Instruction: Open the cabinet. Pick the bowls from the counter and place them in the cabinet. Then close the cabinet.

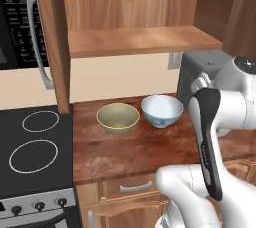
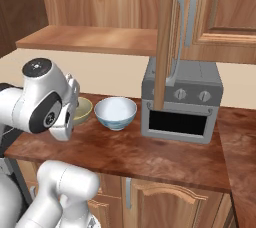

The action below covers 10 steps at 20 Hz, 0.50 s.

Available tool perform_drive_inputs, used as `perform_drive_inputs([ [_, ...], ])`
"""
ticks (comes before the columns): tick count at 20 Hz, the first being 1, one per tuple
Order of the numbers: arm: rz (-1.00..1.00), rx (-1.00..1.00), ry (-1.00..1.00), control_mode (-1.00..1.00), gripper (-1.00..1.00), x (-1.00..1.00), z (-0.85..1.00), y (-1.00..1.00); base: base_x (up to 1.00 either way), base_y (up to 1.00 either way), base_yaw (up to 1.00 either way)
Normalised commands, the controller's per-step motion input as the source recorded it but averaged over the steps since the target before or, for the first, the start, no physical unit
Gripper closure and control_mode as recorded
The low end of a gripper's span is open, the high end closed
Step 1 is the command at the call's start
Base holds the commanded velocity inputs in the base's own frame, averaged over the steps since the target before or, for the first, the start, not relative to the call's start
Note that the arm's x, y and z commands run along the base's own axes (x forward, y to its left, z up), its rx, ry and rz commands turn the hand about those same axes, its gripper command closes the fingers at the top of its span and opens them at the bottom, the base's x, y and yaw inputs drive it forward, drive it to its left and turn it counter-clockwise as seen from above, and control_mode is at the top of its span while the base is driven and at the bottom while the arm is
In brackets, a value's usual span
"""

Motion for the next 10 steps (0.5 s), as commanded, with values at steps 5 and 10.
perform_drive_inputs([
  [5, 0.0, 0.0, 0.0, -1.0, -1.0, 0.09, -0.26, -0.23, 0.0, 0.0, 0.0],
  [10, 0.05, 0.0, 0.0, -1.0, -1.0, 0.18, -0.07, -0.09, 0.0, 0.0, 0.0],
])
